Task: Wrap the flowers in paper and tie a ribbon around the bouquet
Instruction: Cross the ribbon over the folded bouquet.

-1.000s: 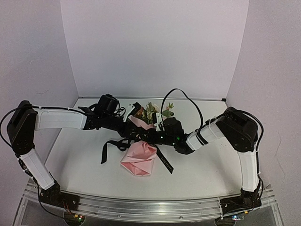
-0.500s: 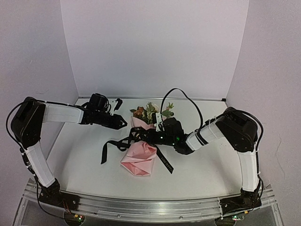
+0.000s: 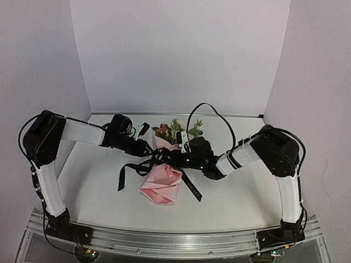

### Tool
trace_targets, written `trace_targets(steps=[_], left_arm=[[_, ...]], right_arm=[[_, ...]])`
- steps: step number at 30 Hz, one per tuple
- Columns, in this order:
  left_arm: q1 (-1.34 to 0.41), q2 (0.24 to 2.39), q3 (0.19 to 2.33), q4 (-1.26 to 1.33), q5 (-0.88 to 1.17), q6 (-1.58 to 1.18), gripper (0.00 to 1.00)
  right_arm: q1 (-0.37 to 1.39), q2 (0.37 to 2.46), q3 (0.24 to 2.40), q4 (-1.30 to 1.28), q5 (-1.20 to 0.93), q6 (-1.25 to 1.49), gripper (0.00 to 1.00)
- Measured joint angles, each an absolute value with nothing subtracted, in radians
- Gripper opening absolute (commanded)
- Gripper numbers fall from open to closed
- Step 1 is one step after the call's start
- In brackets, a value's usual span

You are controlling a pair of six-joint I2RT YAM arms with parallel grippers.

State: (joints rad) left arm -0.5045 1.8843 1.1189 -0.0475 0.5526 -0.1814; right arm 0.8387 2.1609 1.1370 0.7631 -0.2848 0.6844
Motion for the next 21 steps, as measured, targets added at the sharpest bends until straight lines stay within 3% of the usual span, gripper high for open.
trace_targets(steps=[6,21], left_arm=[[-0.512,1.882,1.117,-0.042,0.626,-0.155,0.3],[-0.537,1.863,1.096,-0.016,0.736,-0.101,0.31]], right_arm=[[0.839,2.161,1.139,0.763,-0.285,0.685,0.01],[0.838,2.174,1.158,0.762,-0.288,0.685,0.01]])
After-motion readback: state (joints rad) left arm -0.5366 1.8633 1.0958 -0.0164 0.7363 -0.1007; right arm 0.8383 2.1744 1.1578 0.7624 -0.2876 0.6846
